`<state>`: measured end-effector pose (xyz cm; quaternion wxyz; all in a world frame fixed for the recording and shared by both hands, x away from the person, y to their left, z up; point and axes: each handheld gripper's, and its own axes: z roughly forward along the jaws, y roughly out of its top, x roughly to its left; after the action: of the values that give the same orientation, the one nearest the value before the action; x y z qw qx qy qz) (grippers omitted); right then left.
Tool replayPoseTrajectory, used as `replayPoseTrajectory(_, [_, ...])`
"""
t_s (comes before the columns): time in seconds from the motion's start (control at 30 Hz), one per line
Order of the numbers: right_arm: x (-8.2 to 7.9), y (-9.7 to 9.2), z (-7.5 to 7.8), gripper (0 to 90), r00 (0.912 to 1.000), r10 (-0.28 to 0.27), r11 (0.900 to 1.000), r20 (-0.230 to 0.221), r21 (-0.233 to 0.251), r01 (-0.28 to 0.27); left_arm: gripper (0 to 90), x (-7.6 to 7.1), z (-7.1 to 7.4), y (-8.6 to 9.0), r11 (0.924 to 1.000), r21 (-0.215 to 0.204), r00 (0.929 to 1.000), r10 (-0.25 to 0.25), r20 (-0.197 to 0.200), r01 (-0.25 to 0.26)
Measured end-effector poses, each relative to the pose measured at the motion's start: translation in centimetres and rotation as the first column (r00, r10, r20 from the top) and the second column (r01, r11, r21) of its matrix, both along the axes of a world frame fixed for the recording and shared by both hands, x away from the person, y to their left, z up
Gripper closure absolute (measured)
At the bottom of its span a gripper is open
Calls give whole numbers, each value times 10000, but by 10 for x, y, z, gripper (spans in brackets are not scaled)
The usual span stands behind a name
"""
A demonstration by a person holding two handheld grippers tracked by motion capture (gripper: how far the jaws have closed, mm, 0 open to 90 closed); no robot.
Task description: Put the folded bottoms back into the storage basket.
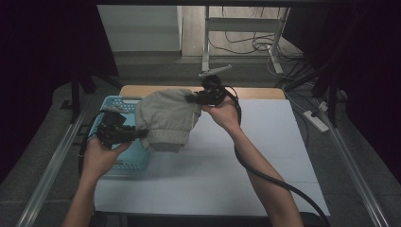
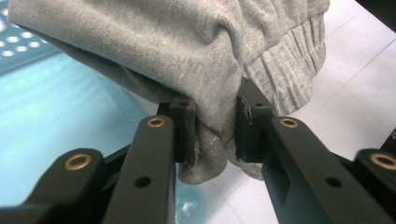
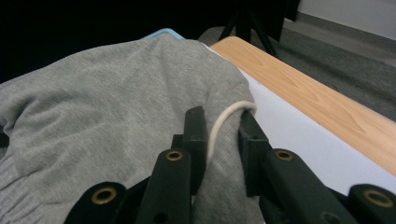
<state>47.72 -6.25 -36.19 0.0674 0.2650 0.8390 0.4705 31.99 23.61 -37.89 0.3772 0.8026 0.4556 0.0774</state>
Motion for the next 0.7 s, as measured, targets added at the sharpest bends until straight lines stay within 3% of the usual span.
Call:
replayPoseTrajectory(0.3, [3, 44, 7, 776, 9991, 424, 9991, 96, -20, -424, 713, -8, 6, 39, 9990, 34, 9990, 442, 76, -442])
replayPoseTrajectory(0.7, [5, 102, 7, 775, 9953, 949, 9955, 201, -100, -947, 713, -20, 8, 85, 9918, 51, 9918, 1275, 103, -1275])
